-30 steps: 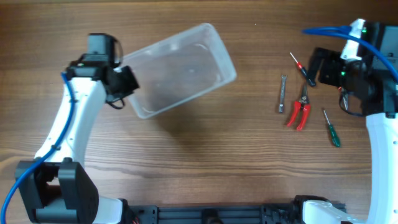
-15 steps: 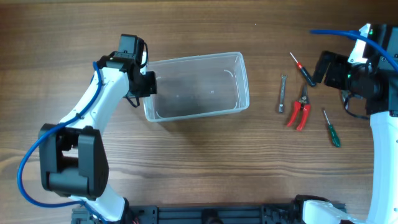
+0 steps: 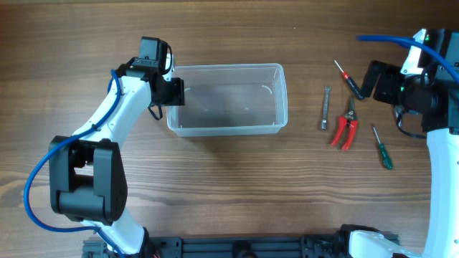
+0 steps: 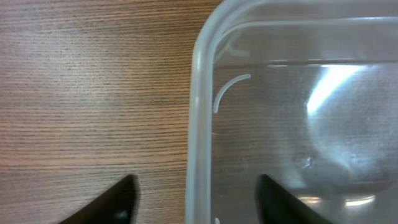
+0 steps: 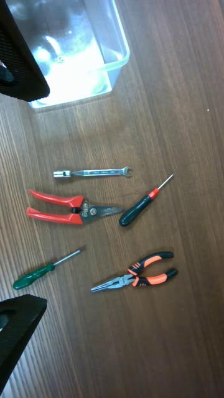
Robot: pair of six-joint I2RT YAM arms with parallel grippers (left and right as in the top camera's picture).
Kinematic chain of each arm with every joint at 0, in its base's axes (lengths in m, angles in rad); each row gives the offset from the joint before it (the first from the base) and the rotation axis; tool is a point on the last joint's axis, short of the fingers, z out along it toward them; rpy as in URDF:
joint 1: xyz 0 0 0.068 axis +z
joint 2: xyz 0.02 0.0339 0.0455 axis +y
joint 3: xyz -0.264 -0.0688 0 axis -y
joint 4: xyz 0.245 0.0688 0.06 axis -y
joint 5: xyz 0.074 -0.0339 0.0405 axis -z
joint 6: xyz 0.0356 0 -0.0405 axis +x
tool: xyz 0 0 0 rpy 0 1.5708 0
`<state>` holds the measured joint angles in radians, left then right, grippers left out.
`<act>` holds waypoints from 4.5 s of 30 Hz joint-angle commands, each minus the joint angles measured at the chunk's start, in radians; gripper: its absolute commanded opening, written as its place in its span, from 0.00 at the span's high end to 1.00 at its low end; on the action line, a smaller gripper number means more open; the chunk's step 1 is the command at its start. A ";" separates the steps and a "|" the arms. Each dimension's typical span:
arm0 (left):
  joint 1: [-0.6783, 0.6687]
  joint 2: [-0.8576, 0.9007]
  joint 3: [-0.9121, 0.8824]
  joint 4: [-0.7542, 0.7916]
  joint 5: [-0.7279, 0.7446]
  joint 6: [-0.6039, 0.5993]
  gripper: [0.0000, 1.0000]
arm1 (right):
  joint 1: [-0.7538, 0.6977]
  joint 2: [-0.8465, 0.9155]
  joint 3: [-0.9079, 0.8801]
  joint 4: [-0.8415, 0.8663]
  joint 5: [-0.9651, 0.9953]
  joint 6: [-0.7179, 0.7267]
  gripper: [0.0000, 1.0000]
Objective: Pack container
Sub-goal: 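Drag the container to table center with the left gripper, release, then lower the right gripper onto the silver wrench and grasp it, then carry the wrench into the container with the right gripper, release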
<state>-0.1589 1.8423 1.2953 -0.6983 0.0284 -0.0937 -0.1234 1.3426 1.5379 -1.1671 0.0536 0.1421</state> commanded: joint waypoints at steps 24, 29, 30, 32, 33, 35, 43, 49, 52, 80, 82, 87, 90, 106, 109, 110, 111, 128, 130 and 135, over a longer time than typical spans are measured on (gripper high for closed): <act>0.419 -0.305 0.237 -0.245 -0.029 -0.101 0.00 | 0.037 0.607 0.005 0.046 -0.145 -0.123 0.00; 0.418 -0.305 0.237 -0.238 -0.029 -0.101 0.00 | 0.117 0.735 -0.008 0.098 -0.153 -0.138 0.00; 0.418 -0.305 0.237 -0.238 -0.029 -0.101 0.00 | 0.126 0.752 -0.008 0.108 -0.153 -0.135 0.00; 0.418 -0.305 0.237 -0.238 -0.029 -0.101 0.00 | 0.139 0.782 -0.008 0.131 -0.152 -0.122 0.00; 0.418 -0.305 0.237 -0.238 -0.029 -0.101 0.00 | 0.140 0.792 -0.008 0.140 -0.152 -0.113 0.00; 0.418 -0.305 0.237 -0.238 -0.029 -0.101 0.00 | 0.139 0.805 -0.008 0.154 -0.152 -0.102 0.00; 0.418 -0.305 0.237 -0.238 -0.029 -0.101 0.00 | 0.137 0.808 -0.008 0.159 -0.084 -0.085 0.00; 0.418 -0.305 0.237 -0.238 -0.029 -0.101 0.00 | 0.137 0.808 -0.009 0.147 -0.027 -0.010 0.01; 0.418 -0.305 0.237 -0.238 -0.029 -0.101 0.00 | 0.137 0.809 -0.013 0.147 -0.030 -0.007 0.02; 0.418 -0.305 0.237 -0.243 -0.029 -0.101 0.00 | 0.137 0.809 -0.138 0.198 -0.054 -0.008 0.90; 0.418 -0.305 0.237 -0.243 -0.029 -0.101 0.00 | 0.137 0.809 -0.138 0.198 -0.054 -0.008 0.96; 0.418 -0.305 0.237 -0.243 -0.029 -0.101 0.00 | 0.137 0.804 -0.126 0.190 -0.054 -0.008 0.96; 0.418 -0.305 0.237 -0.242 -0.029 -0.101 0.00 | 0.137 0.787 -0.061 0.141 -0.054 -0.012 0.96; 0.418 -0.305 0.237 -0.243 -0.028 -0.101 0.00 | 0.480 0.400 0.222 0.090 -0.100 -0.556 0.96; 0.418 -0.305 0.237 -0.247 -0.028 -0.101 0.00 | 0.612 0.422 0.222 0.132 -0.107 -0.741 0.96; 0.418 -0.305 0.237 -0.252 -0.029 -0.101 0.00 | 0.647 0.439 0.222 0.151 -0.107 -0.817 0.96; 0.418 -0.305 0.237 -0.258 -0.029 -0.101 0.00 | 0.669 0.459 0.221 0.164 -0.109 -0.884 0.96; 0.418 -0.305 0.237 -0.265 -0.029 -0.101 0.00 | 0.695 0.857 0.222 0.155 -0.273 -0.936 0.93; 0.418 -0.305 0.237 -0.266 -0.029 -0.101 0.00 | 0.695 0.856 0.222 0.164 -0.273 -0.890 0.93; 0.418 -0.305 0.237 -0.265 -0.029 -0.101 0.00 | 0.695 0.817 0.269 0.153 -0.216 -0.768 0.36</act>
<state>0.2569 1.5337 1.5307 -0.9623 -0.0162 -0.1818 0.5735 2.2009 1.7565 -1.0012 -0.1860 -0.7288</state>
